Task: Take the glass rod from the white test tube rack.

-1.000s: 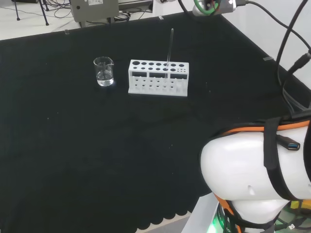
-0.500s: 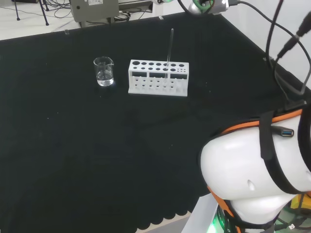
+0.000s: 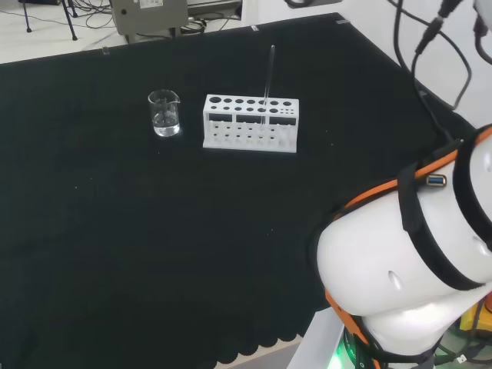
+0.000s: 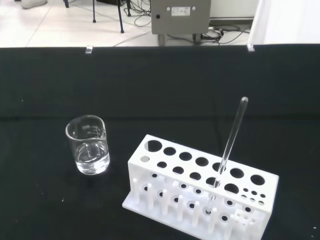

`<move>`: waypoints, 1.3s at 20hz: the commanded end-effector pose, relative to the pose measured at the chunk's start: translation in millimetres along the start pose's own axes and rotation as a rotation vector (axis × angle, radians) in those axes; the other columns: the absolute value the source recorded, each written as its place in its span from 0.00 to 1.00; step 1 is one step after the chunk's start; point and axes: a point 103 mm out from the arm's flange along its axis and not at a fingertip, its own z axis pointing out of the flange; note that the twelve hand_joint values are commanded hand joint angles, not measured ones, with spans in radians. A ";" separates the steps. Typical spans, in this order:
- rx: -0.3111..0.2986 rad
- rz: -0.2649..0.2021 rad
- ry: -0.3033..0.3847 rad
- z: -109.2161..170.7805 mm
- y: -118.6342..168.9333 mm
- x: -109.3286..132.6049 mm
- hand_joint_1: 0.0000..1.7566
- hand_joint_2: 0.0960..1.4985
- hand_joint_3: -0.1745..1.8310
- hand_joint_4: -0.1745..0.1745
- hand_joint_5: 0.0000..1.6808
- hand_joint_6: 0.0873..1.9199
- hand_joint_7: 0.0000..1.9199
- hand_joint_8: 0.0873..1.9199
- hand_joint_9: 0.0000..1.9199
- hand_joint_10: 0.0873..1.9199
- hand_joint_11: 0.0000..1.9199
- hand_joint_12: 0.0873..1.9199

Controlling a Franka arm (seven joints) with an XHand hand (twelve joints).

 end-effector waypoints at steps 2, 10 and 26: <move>0.003 -0.022 0.013 23.0 55.6 -14.5 0.33 0.61 0.31 0.00 0.27 0.02 0.30 0.51 0.39 0.49 0.23 0.70; 0.026 -0.007 0.036 47.6 83.3 -34.8 0.33 0.62 0.30 0.00 0.20 0.28 0.32 0.53 0.41 0.52 0.27 0.69; 0.063 0.032 0.058 89.2 123.7 -74.3 0.34 0.62 0.31 0.00 0.19 0.42 0.34 0.56 0.45 0.58 0.35 0.68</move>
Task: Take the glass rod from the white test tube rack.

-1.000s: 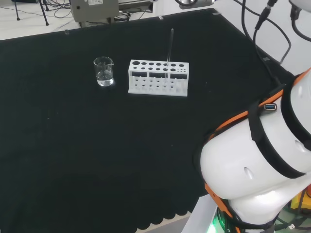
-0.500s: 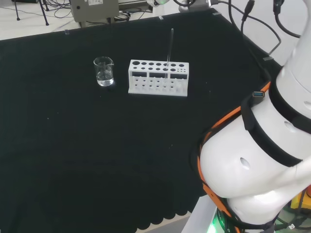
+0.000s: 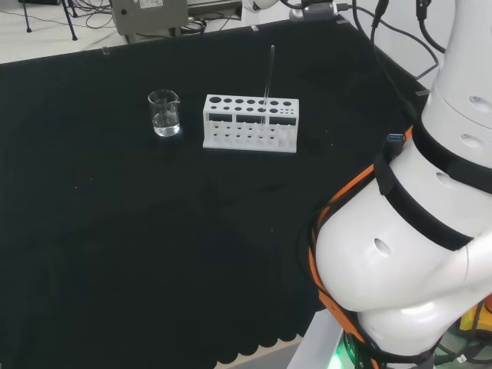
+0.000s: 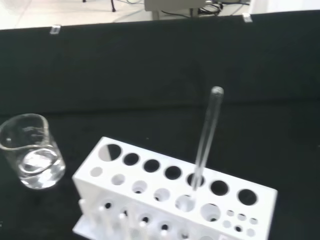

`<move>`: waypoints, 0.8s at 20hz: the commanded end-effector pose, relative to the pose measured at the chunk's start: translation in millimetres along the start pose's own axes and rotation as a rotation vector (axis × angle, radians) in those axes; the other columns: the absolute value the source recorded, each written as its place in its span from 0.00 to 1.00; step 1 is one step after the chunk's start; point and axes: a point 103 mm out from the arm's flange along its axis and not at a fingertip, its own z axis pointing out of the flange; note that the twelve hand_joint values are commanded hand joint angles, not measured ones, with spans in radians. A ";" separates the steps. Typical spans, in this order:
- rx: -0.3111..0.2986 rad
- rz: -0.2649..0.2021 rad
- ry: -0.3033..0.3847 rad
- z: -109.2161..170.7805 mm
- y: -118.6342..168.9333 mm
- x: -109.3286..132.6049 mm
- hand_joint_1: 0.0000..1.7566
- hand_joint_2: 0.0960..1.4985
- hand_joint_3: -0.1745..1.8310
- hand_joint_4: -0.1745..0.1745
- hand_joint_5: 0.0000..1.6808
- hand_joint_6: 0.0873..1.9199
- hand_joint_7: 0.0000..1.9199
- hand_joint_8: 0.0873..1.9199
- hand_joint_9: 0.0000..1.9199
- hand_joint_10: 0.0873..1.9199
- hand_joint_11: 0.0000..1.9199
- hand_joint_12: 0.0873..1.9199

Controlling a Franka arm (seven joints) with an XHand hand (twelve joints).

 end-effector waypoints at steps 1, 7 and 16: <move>0.006 0.011 0.022 17.3 16.7 -17.8 0.34 0.62 0.31 0.00 0.19 0.42 0.34 0.56 0.45 0.58 0.36 0.68; 0.006 0.007 0.031 34.8 30.8 -22.4 0.35 0.62 0.31 0.00 0.20 0.44 0.34 0.57 0.47 0.59 0.39 0.68; 0.000 -0.016 0.044 56.4 43.1 -29.1 0.36 0.63 0.31 0.00 0.24 0.47 0.38 0.58 0.52 0.60 0.47 0.67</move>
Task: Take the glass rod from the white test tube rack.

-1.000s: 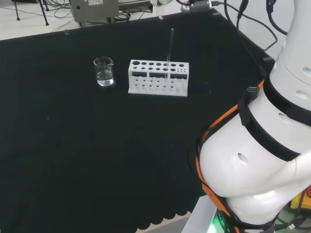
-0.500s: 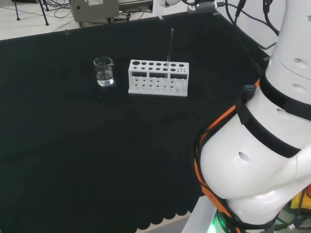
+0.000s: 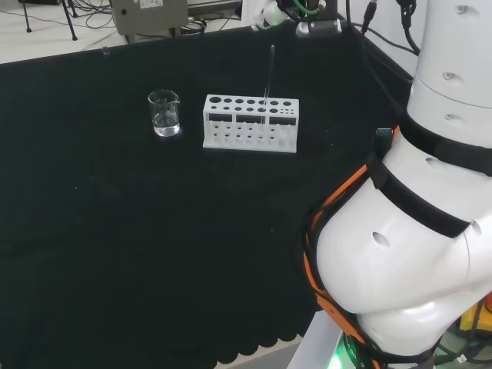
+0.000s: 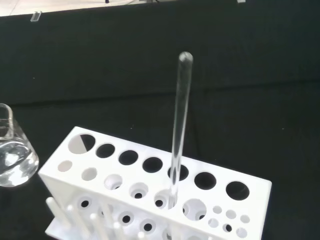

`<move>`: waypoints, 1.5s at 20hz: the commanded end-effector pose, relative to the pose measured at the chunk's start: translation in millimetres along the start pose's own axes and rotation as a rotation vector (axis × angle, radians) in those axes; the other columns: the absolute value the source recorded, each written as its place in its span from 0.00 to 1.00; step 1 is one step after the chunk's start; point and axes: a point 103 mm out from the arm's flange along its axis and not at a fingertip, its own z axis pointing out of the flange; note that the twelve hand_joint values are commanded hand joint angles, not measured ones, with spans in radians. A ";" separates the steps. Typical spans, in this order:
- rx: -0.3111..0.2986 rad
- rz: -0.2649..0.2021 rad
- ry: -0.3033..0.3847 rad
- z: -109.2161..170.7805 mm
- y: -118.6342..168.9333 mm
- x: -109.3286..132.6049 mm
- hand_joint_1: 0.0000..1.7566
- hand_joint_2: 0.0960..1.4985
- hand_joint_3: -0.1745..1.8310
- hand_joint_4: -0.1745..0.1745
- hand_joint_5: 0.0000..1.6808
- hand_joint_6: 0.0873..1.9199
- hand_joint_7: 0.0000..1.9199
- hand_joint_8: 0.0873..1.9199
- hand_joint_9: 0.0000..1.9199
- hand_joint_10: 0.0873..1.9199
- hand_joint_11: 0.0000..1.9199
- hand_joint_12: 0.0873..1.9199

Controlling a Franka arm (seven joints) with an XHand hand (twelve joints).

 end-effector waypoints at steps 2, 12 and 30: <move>-0.010 -0.023 0.014 14.4 11.6 -6.4 0.36 0.63 0.31 0.00 0.24 0.47 0.39 0.59 0.53 0.61 0.48 0.67; 0.014 -0.036 -0.009 25.7 2.9 -7.4 0.36 0.63 0.32 0.00 0.26 0.49 0.43 0.63 0.57 0.65 0.54 0.69; 0.055 -0.075 -0.004 59.1 10.5 -9.8 0.37 0.63 0.32 0.00 0.31 0.50 0.49 0.66 0.70 0.62 0.72 0.67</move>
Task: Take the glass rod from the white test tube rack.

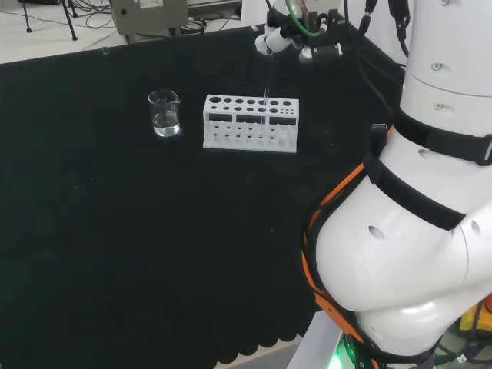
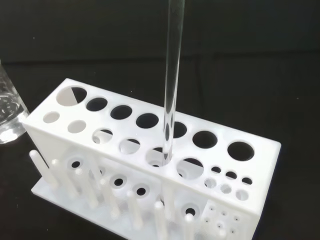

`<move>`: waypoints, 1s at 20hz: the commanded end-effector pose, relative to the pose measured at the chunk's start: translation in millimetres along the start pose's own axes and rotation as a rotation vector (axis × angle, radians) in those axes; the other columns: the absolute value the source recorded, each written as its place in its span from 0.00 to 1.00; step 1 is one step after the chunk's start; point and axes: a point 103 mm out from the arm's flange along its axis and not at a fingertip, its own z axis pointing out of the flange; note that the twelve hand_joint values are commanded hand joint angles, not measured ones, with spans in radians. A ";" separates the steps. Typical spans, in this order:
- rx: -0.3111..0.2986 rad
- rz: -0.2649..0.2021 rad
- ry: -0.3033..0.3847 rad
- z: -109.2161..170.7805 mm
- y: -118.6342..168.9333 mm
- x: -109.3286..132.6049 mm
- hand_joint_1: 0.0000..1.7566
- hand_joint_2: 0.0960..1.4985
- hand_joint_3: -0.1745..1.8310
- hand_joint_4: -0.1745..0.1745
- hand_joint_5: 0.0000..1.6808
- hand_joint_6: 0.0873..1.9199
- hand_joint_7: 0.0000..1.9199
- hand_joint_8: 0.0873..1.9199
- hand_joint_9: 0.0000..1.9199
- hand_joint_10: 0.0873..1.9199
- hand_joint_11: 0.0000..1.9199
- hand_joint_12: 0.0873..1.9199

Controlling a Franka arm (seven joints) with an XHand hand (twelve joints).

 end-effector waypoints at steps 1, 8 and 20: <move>0.014 -0.016 0.014 10.5 6.2 -2.7 0.37 0.63 0.32 0.00 0.31 0.50 0.50 0.66 0.71 0.62 0.72 0.67; 0.021 -0.032 0.019 20.6 8.8 -5.4 0.40 0.62 0.32 0.00 0.33 0.47 0.51 0.65 0.75 0.58 0.78 0.66; 0.023 -0.035 0.025 25.3 8.8 -3.3 0.47 0.59 0.33 0.00 0.34 0.41 0.53 0.63 0.86 0.45 0.89 0.61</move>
